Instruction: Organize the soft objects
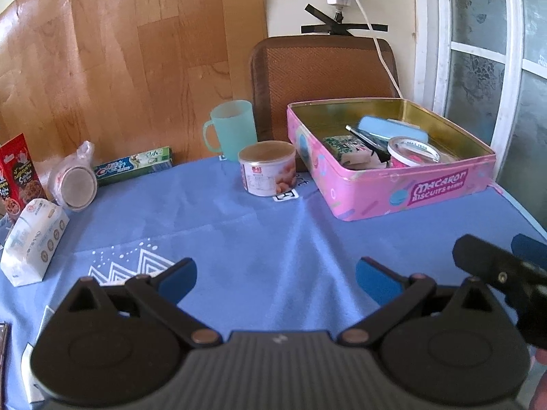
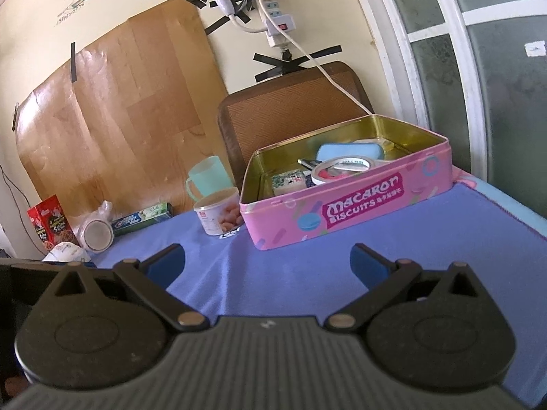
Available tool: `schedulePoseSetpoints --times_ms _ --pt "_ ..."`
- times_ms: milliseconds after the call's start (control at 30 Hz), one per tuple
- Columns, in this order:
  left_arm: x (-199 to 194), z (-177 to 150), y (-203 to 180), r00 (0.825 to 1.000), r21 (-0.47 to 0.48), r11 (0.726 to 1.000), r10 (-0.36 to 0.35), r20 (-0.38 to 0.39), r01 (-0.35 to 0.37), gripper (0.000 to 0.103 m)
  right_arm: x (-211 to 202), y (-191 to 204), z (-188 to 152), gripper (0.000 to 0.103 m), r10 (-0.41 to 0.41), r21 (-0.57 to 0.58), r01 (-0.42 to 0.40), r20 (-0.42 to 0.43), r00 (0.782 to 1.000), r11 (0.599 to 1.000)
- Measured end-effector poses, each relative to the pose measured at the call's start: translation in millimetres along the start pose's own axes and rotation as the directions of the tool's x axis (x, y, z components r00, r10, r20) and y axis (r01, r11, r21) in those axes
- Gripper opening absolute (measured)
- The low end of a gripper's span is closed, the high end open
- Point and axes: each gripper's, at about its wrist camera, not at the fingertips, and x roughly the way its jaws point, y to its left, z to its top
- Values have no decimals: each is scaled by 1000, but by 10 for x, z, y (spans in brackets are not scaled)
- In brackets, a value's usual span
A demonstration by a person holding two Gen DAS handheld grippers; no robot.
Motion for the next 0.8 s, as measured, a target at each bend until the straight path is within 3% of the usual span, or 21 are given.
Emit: schedulePoseSetpoints --times_ms 233,800 --pt "18 25 0 1000 -13 1000 -5 -5 5 103 -1 -4 126 103 -1 -29 2 22 1000 1000" --pt "-26 -25 22 1000 -25 1000 -11 -15 11 103 -133 -82 47 103 -26 8 25 55 998 1000"
